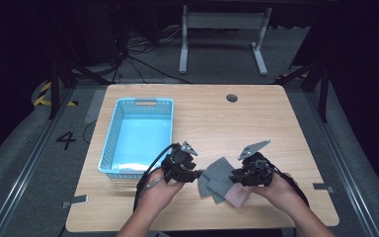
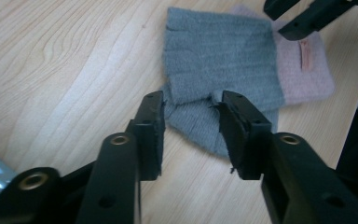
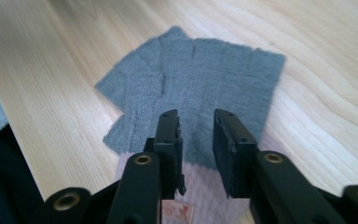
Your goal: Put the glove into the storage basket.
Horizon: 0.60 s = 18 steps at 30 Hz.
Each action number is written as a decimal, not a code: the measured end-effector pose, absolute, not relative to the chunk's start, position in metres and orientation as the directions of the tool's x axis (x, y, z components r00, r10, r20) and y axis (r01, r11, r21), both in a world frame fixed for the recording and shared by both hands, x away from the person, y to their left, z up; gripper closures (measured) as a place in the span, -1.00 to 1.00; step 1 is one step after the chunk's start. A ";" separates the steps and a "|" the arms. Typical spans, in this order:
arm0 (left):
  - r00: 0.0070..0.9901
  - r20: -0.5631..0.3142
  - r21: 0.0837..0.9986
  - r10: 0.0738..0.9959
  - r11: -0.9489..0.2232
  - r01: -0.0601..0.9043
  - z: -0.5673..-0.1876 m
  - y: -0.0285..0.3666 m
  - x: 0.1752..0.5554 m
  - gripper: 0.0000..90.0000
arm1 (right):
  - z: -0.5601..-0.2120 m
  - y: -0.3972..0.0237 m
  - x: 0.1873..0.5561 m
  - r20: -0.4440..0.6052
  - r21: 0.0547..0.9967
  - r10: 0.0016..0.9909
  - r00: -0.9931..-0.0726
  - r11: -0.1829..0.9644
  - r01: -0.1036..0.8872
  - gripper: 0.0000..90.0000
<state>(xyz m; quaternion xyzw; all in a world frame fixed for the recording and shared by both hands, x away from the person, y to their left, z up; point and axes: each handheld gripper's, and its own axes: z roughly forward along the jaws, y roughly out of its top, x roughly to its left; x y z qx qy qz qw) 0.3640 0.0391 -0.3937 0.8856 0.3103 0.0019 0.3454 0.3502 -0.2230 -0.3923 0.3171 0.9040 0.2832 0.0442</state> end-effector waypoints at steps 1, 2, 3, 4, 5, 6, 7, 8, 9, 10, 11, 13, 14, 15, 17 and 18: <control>0.806 -0.213 0.612 0.552 -0.568 0.551 -0.394 0.039 0.364 0.32 | -0.391 -0.227 0.349 0.096 0.553 0.611 -0.786 0.624 0.552 0.54; 0.806 -0.206 0.609 0.555 -0.572 0.549 -0.395 0.039 0.365 0.32 | -0.390 -0.229 0.348 0.094 0.563 0.613 -0.785 0.617 0.549 0.53; 0.806 -0.201 0.606 0.556 -0.576 0.548 -0.395 0.039 0.366 0.33 | -0.388 -0.233 0.348 0.090 0.569 0.614 -0.784 0.614 0.546 0.51; 0.805 -0.202 0.606 0.558 -0.575 0.550 -0.396 0.038 0.366 0.34 | -0.387 -0.237 0.347 0.086 0.574 0.619 -0.780 0.610 0.547 0.51; 0.804 -0.204 0.608 0.559 -0.572 0.551 -0.396 0.038 0.367 0.34 | -0.385 -0.241 0.347 0.095 0.576 0.628 -0.772 0.598 0.557 0.50; 0.804 -0.203 0.609 0.560 -0.571 0.551 -0.397 0.038 0.367 0.34 | -0.385 -0.244 0.346 0.103 0.579 0.636 -0.765 0.587 0.566 0.48; 0.805 -0.198 0.607 0.559 -0.575 0.549 -0.397 0.038 0.367 0.34 | -0.384 -0.248 0.346 0.105 0.581 0.637 -0.764 0.584 0.567 0.48; 0.804 -0.193 0.606 0.563 -0.577 0.549 -0.398 0.037 0.367 0.34 | -0.384 -0.252 0.346 0.099 0.582 0.639 -0.763 0.585 0.565 0.48; 0.800 -0.184 0.604 0.571 -0.577 0.551 -0.399 0.036 0.367 0.33 | -0.384 -0.255 0.347 0.094 0.582 0.644 -0.760 0.583 0.566 0.48; 0.795 -0.187 0.600 0.577 -0.574 0.558 -0.399 0.035 0.368 0.32 | -0.383 -0.258 0.347 0.104 0.582 0.649 -0.753 0.574 0.576 0.47; 0.795 -0.191 0.596 0.575 -0.576 0.560 -0.399 0.034 0.369 0.31 | -0.383 -0.261 0.347 0.109 0.581 0.647 -0.754 0.574 0.577 0.47; 0.801 -0.196 0.591 0.566 -0.583 0.557 -0.399 0.033 0.370 0.34 | -0.383 -0.266 0.346 0.106 0.579 0.647 -0.755 0.577 0.576 0.46; 0.806 -0.193 0.584 0.560 -0.594 0.553 -0.400 0.032 0.370 0.35 | -0.383 -0.268 0.345 0.109 0.575 0.647 -0.755 0.579 0.578 0.46; 0.807 -0.190 0.571 0.559 -0.606 0.554 -0.401 0.032 0.371 0.38 | -0.383 -0.271 0.344 0.113 0.571 0.645 -0.756 0.580 0.581 0.45; 0.800 -0.215 0.552 0.560 -0.607 0.572 -0.403 0.033 0.372 0.42 | -0.385 -0.275 0.342 0.103 0.565 0.632 -0.768 0.599 0.568 0.45; 0.801 -0.221 0.552 0.556 -0.606 0.573 -0.404 0.034 0.373 0.46 | -0.385 -0.276 0.341 0.102 0.560 0.631 -0.769 0.603 0.568 0.45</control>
